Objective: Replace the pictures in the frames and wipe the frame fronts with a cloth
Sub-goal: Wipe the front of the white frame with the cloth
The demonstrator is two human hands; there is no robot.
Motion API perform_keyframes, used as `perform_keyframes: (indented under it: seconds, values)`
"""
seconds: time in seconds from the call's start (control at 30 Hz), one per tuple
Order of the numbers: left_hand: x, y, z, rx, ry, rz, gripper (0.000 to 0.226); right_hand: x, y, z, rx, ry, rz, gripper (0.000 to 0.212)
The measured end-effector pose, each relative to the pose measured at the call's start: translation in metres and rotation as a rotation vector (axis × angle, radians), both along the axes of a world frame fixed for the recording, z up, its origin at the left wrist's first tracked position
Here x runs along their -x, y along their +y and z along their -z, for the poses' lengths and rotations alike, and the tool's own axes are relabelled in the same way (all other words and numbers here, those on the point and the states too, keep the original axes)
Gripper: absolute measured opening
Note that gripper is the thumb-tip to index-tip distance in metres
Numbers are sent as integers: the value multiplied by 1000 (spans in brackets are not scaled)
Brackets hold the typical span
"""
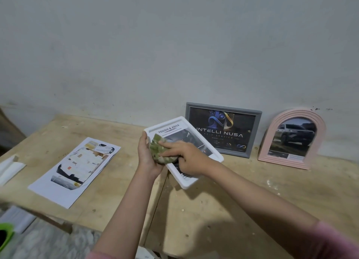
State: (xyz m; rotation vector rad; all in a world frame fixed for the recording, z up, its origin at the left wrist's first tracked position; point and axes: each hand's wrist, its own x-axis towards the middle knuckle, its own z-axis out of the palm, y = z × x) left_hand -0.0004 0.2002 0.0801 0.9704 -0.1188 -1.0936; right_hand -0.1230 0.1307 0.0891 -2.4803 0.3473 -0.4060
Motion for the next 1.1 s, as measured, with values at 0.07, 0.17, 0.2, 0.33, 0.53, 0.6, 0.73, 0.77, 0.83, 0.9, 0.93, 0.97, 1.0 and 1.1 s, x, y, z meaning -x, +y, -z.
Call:
perform_keyframes:
  seconds: [0.07,0.17,0.2,0.33,0.53,0.6,0.73,0.77,0.83,0.9,0.93,0.97,1.0,1.1]
  values:
    - [-4,3,0,-108,-7,27,52,7,2,2,-21,31,-33,66]
    - [-17,4,5,-190,-62,-80,48,19,5,10,-17,44,-96,65]
    - [-23,3,7,-191,-90,-129,47,25,5,13,1,60,-113,64]
    - [-27,2,0,-214,-286,-214,33,55,-7,29,199,71,-82,46]
    - [-16,-6,-6,-182,-485,-177,21,74,-42,40,305,-315,519,55]
    - [-3,-11,-10,-135,-519,-178,20,73,-37,51,232,-162,523,75]
    - [11,-16,-12,-146,-620,-278,21,76,-3,82,34,59,657,86]
    - [12,-16,-11,-145,-649,-296,21,77,8,88,-47,33,666,81]
    - [16,-16,-9,-136,-704,-307,18,80,28,94,-274,-37,682,64]
    - [20,-13,-8,-118,-715,-304,14,81,40,90,-536,-171,849,52]
    - [20,-12,-6,-117,-729,-292,13,82,39,86,-628,-277,983,50]
    - [20,-10,-3,-115,-752,-271,13,84,37,82,-673,-380,1126,49]
    - [21,-8,-1,-117,-775,-250,13,85,31,77,-681,-472,1237,49]
    - [29,-6,8,-113,-763,-221,18,78,18,69,-659,-500,1254,55]
